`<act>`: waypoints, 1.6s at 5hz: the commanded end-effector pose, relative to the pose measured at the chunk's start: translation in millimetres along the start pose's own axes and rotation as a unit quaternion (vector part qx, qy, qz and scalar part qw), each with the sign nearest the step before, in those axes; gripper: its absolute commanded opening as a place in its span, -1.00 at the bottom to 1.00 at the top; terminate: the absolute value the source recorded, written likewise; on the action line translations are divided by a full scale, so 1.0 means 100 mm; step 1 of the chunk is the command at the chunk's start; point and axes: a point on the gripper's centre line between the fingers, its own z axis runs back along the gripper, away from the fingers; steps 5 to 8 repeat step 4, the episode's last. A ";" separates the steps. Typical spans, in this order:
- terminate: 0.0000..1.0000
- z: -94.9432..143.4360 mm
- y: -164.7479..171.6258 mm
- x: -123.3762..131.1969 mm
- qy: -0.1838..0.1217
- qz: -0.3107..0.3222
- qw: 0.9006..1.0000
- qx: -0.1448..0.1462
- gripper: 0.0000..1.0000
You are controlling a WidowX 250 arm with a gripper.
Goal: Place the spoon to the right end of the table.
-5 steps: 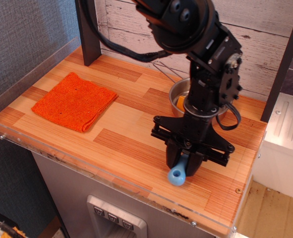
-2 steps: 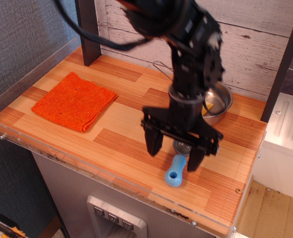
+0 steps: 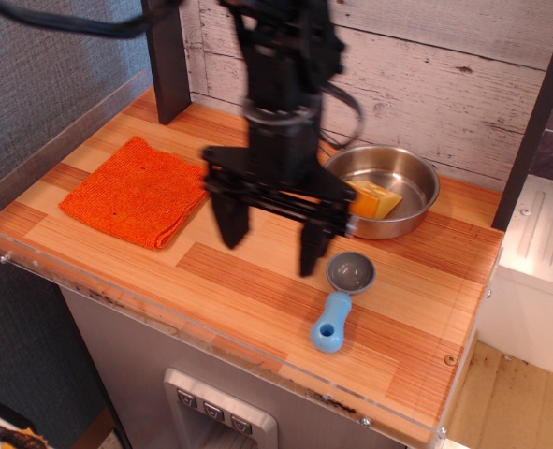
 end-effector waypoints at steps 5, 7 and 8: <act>1.00 0.01 0.72 0.06 0.001 0.002 1.000 -0.004 1.00; 1.00 0.01 0.72 0.06 0.001 0.002 1.000 -0.004 1.00; 1.00 0.01 0.72 0.06 0.001 0.002 1.000 -0.004 1.00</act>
